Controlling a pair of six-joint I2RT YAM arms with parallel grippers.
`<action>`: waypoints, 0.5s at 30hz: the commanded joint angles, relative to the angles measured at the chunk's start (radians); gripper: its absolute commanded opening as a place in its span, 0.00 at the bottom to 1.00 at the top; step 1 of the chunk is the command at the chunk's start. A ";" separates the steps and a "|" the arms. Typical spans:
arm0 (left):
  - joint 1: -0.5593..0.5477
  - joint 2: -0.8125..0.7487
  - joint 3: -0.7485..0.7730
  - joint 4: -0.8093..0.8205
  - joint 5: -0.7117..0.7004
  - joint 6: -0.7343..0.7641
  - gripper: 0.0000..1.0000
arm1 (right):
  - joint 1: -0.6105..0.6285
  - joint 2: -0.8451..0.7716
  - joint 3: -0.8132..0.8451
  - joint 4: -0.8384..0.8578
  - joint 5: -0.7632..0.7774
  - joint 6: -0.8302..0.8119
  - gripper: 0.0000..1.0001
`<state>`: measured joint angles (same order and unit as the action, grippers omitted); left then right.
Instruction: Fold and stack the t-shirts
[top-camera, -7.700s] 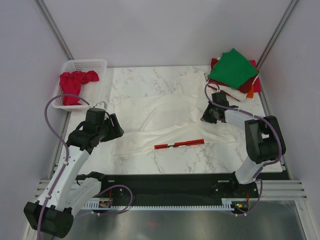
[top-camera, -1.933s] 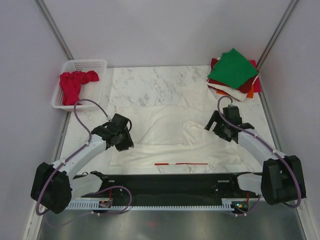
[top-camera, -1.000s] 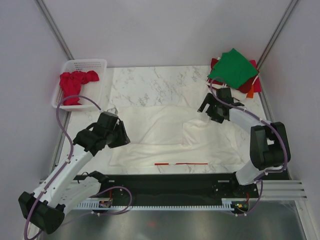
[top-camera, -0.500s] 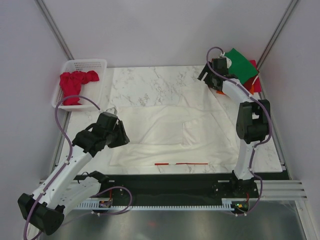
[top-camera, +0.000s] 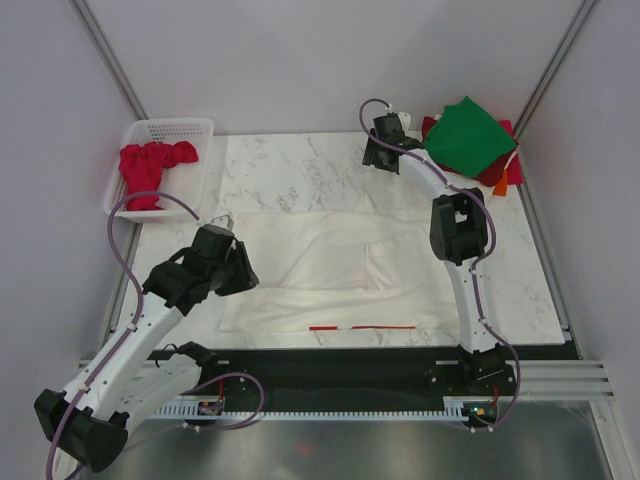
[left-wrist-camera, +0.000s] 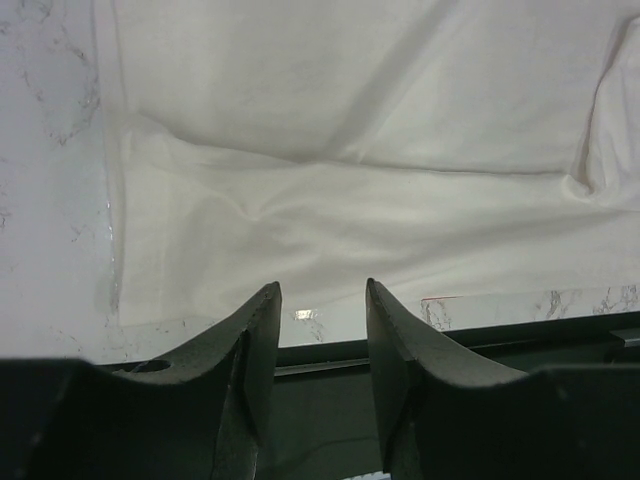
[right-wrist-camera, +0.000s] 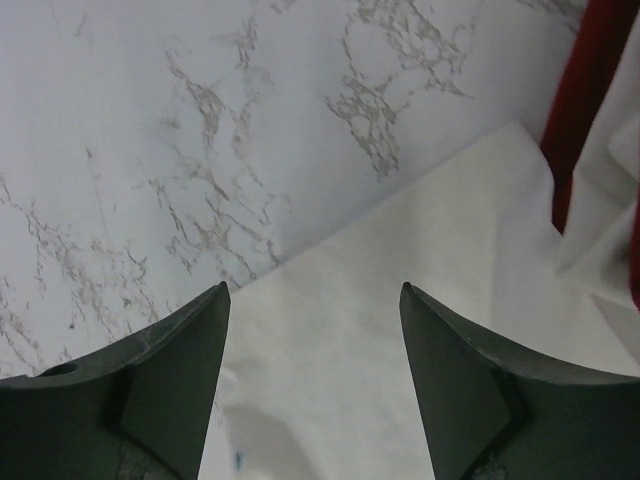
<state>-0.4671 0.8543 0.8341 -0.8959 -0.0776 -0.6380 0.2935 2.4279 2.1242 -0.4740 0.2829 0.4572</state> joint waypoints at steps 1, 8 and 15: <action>-0.004 -0.014 0.008 0.014 -0.019 0.026 0.47 | -0.004 0.106 0.140 -0.054 0.090 -0.057 0.77; -0.004 -0.003 0.007 0.014 -0.019 0.029 0.47 | -0.005 0.180 0.191 -0.060 0.141 -0.084 0.81; -0.004 0.011 0.005 0.014 -0.021 0.027 0.47 | -0.004 0.203 0.174 -0.061 0.079 -0.063 0.47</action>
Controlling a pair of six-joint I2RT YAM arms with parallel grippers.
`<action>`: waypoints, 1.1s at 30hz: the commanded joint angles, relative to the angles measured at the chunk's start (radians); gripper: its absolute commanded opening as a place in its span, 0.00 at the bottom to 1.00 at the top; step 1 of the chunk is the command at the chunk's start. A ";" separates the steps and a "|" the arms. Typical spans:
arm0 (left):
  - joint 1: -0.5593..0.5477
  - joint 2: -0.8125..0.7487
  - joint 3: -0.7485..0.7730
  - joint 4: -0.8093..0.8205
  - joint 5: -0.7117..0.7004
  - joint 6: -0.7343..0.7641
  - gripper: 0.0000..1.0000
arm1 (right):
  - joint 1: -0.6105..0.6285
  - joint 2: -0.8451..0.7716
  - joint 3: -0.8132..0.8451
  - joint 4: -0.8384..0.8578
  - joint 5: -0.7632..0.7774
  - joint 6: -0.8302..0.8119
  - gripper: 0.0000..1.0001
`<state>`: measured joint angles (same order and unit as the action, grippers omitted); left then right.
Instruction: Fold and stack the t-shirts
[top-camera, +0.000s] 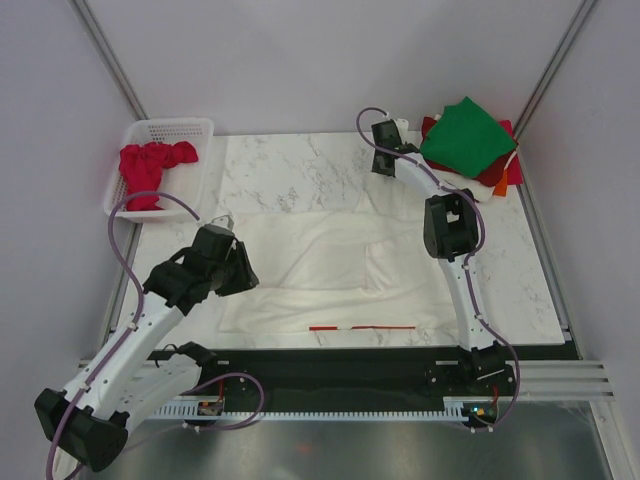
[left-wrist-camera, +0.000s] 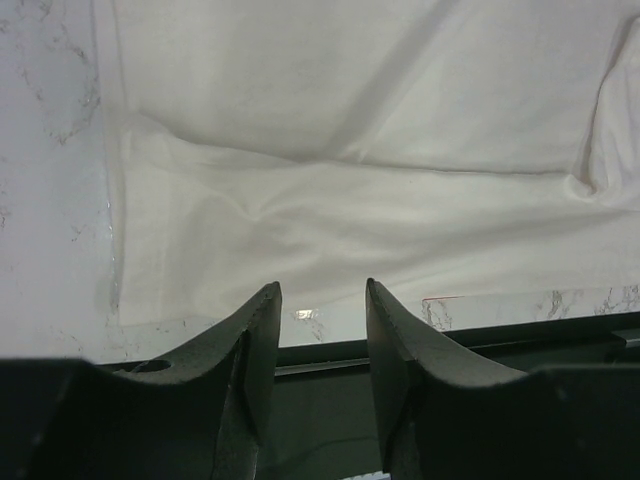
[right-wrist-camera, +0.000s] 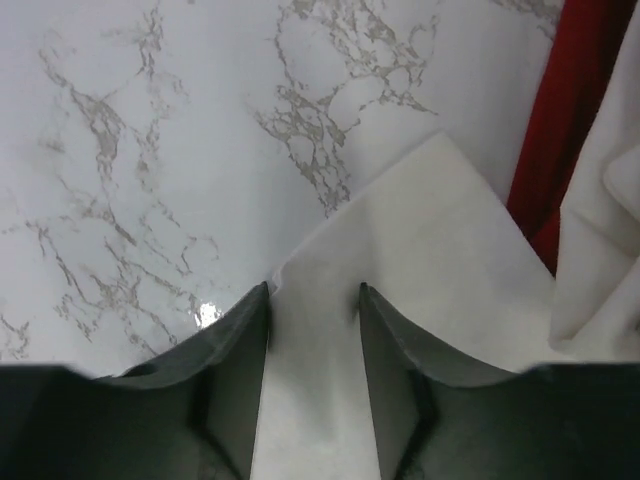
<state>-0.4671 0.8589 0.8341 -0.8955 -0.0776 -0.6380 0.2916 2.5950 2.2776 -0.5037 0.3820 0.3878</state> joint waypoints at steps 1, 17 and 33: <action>-0.004 0.008 0.005 0.015 -0.024 0.027 0.47 | -0.003 0.039 0.016 -0.030 -0.038 0.011 0.34; 0.093 0.490 0.302 0.056 -0.163 0.129 0.43 | -0.003 -0.150 -0.103 0.037 -0.179 0.069 0.00; 0.332 1.136 0.733 0.173 -0.145 0.155 0.57 | 0.018 -0.484 -0.602 0.221 -0.359 0.148 0.00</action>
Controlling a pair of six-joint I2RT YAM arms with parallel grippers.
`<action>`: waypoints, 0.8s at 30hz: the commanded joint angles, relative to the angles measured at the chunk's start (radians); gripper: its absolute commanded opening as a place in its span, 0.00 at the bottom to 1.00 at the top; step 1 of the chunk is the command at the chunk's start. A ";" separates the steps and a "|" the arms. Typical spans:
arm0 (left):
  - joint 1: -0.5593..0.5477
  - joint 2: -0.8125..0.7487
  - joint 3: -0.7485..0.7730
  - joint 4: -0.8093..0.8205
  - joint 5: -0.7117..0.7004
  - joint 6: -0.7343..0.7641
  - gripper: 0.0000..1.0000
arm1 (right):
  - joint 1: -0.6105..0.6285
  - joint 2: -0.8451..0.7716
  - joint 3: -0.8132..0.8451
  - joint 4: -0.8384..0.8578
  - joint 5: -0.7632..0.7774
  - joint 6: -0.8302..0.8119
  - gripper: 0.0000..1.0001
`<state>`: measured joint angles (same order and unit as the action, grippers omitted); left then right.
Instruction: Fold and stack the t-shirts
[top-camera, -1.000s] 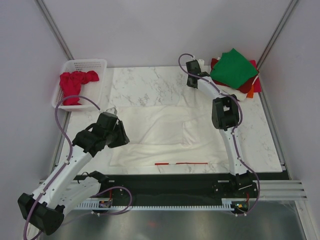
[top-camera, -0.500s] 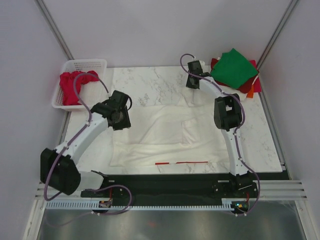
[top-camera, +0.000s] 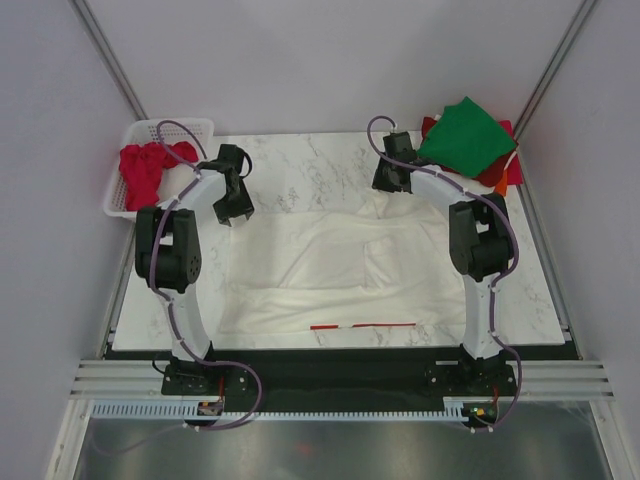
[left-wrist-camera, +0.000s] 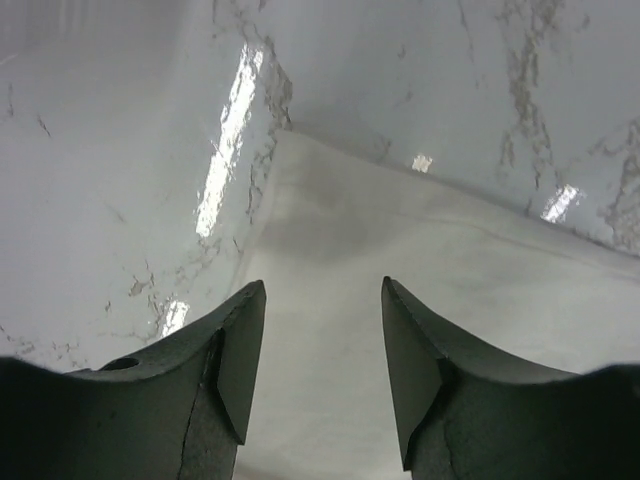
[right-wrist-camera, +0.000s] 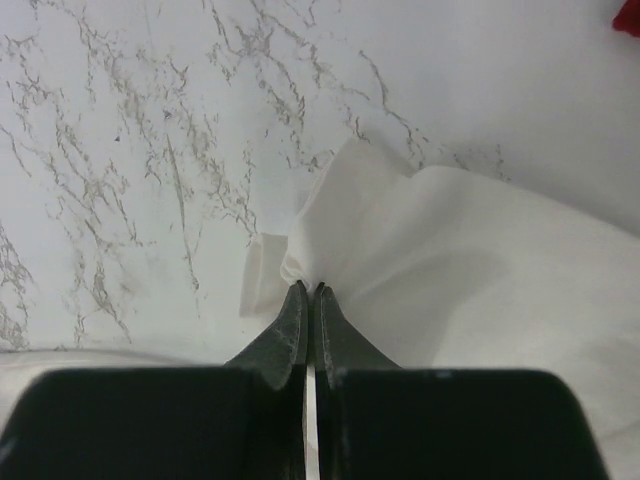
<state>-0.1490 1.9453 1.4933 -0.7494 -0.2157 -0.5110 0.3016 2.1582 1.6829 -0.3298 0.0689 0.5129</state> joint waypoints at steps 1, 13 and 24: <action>0.019 0.063 0.103 0.027 -0.014 0.029 0.57 | 0.007 -0.060 -0.009 0.046 -0.046 0.019 0.00; 0.043 0.202 0.196 0.025 -0.019 -0.006 0.57 | 0.008 -0.159 -0.147 0.089 -0.066 0.041 0.00; 0.037 0.244 0.199 0.025 -0.014 -0.031 0.02 | 0.008 -0.163 -0.140 0.092 -0.066 0.036 0.00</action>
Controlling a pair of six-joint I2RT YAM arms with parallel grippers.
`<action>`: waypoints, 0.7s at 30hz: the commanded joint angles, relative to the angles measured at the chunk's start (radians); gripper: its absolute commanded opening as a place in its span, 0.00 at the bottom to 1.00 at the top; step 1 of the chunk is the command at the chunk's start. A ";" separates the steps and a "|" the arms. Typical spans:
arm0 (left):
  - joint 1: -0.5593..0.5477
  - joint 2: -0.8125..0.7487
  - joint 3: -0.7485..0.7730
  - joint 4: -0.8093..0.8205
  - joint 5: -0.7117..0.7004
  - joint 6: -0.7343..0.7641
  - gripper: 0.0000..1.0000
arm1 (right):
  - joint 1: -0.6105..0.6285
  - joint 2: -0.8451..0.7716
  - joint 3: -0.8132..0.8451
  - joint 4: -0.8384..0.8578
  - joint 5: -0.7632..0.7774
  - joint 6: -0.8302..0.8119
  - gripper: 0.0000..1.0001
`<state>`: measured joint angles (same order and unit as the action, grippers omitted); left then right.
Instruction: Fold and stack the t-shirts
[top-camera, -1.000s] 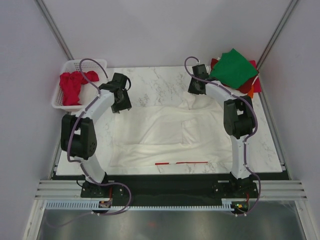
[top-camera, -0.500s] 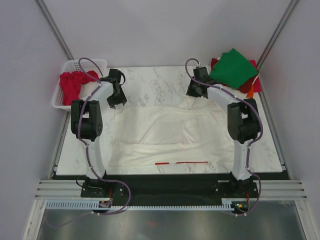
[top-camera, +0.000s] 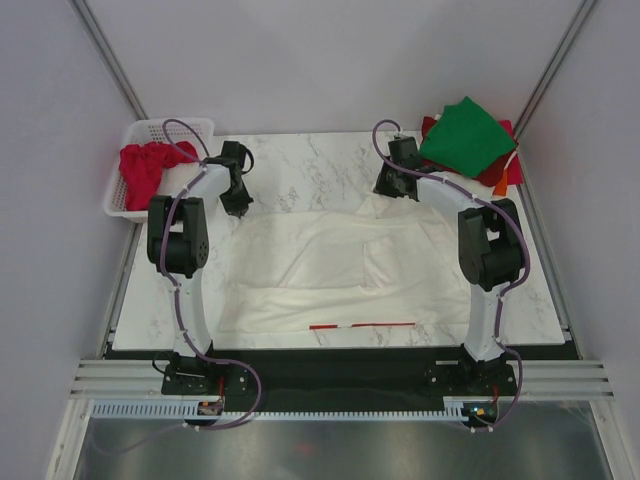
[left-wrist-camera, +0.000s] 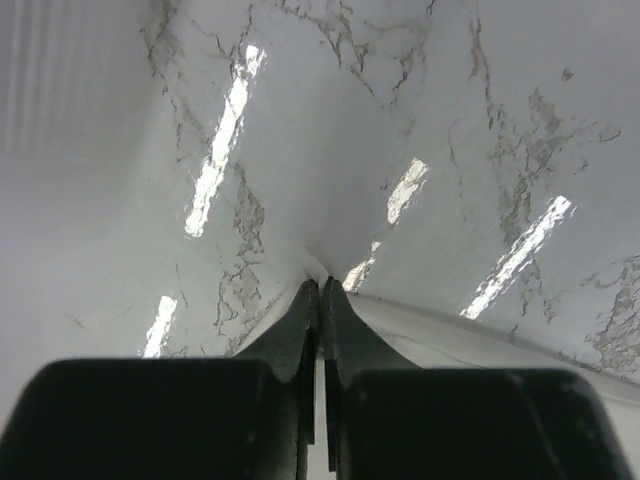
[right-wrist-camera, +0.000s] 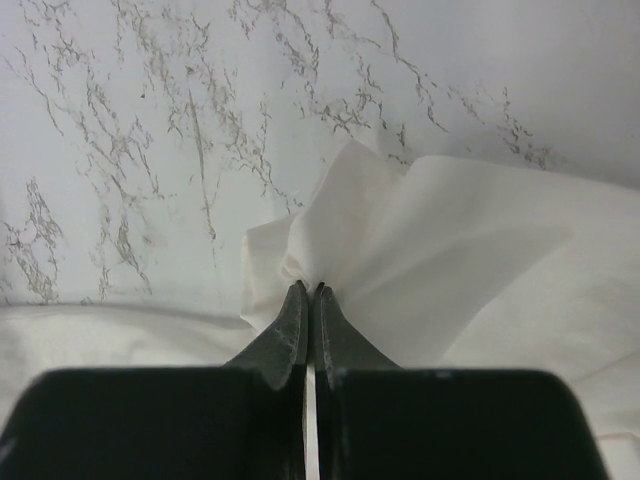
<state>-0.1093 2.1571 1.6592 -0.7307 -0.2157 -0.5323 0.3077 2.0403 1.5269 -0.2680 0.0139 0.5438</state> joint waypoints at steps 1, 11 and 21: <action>-0.004 0.030 0.049 0.008 -0.010 -0.006 0.02 | 0.001 -0.043 0.025 0.027 -0.011 0.002 0.00; -0.003 -0.006 0.255 -0.122 -0.042 0.086 0.02 | -0.038 0.061 0.396 -0.121 -0.005 -0.039 0.00; -0.001 -0.040 0.292 -0.168 -0.043 0.109 0.02 | -0.039 0.110 0.536 -0.189 0.006 -0.090 0.00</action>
<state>-0.1127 2.1666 1.9179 -0.8665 -0.2325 -0.4717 0.2646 2.1365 2.0190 -0.4210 0.0124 0.4911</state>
